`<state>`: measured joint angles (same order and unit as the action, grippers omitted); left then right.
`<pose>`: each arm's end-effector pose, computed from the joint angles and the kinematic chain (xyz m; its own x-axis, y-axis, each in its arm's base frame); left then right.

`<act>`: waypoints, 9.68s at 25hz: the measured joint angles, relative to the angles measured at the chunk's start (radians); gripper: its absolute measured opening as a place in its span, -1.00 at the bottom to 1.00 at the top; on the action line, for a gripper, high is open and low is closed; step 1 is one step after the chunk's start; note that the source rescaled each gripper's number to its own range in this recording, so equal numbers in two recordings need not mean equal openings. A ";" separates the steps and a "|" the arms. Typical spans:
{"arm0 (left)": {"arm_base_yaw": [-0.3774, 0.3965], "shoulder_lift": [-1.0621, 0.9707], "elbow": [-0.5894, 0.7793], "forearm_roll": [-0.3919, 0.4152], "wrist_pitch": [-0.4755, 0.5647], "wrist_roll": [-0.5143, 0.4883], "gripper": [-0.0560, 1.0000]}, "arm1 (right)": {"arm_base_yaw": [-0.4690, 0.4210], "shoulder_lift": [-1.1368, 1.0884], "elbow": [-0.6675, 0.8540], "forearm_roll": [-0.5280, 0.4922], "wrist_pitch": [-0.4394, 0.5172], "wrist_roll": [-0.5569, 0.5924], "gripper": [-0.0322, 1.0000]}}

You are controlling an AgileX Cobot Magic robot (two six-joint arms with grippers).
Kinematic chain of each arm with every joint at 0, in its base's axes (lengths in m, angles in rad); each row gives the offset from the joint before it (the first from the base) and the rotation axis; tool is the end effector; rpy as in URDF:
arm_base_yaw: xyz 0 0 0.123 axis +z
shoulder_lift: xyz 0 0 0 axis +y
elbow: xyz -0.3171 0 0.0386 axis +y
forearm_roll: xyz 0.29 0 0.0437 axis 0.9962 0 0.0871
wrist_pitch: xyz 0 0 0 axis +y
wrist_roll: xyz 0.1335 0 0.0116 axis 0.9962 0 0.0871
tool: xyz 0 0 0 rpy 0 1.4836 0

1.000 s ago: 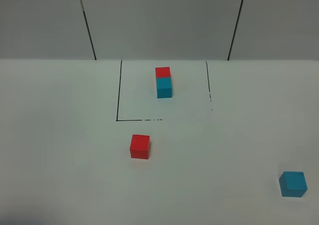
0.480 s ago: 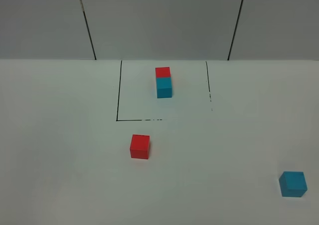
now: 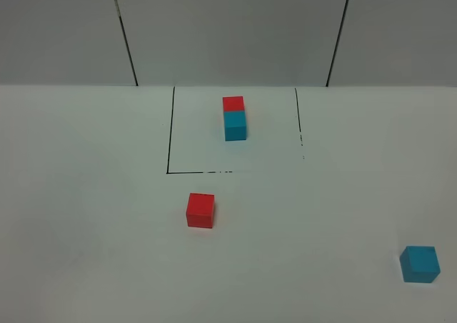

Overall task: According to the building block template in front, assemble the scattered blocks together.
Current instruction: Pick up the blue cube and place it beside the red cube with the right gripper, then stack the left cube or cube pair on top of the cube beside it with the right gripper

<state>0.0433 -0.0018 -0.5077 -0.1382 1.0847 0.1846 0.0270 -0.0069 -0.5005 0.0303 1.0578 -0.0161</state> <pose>0.0331 -0.0149 0.2787 -0.4539 0.0990 -0.8856 0.1198 0.9916 0.0494 0.0346 0.0045 0.2786 -0.4464 -0.0133 -0.8947 -0.0511 0.9986 0.0107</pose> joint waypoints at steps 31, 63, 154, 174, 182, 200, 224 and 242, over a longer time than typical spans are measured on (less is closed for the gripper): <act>-0.068 -0.006 0.001 0.058 -0.014 -0.130 0.41 | 0.000 0.000 0.000 0.000 0.000 0.000 1.00; -0.069 -0.006 0.001 0.058 -0.014 -0.133 0.39 | 0.000 0.250 -0.030 0.160 -0.016 0.100 1.00; -0.069 -0.006 0.001 0.059 -0.017 -0.132 0.38 | 0.607 2.335 -1.314 -0.053 -0.014 -0.747 -0.89; -0.069 -0.006 0.001 0.059 -0.018 -0.132 0.38 | 0.625 2.421 -1.474 -0.024 0.085 -0.741 -0.89; -0.069 -0.006 0.001 0.059 -0.018 -0.132 0.38 | 0.628 2.421 -1.474 -0.016 0.077 -0.747 -0.89; -0.069 -0.006 0.001 0.059 -0.018 -0.132 0.38 | 0.636 2.422 -1.474 0.000 0.055 -0.799 -0.89; -0.069 -0.006 0.001 0.059 -0.018 -0.132 0.38 | 0.627 2.330 -1.474 0.043 0.091 -0.716 0.94; -0.069 -0.006 0.001 0.059 -0.018 -0.132 0.38 | 0.365 1.680 -0.875 -0.069 -0.511 0.226 1.00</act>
<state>-0.0255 -0.0080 -0.5066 -0.0796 1.0668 0.0522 0.3919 1.6727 -1.3751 -0.0391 0.5469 0.2095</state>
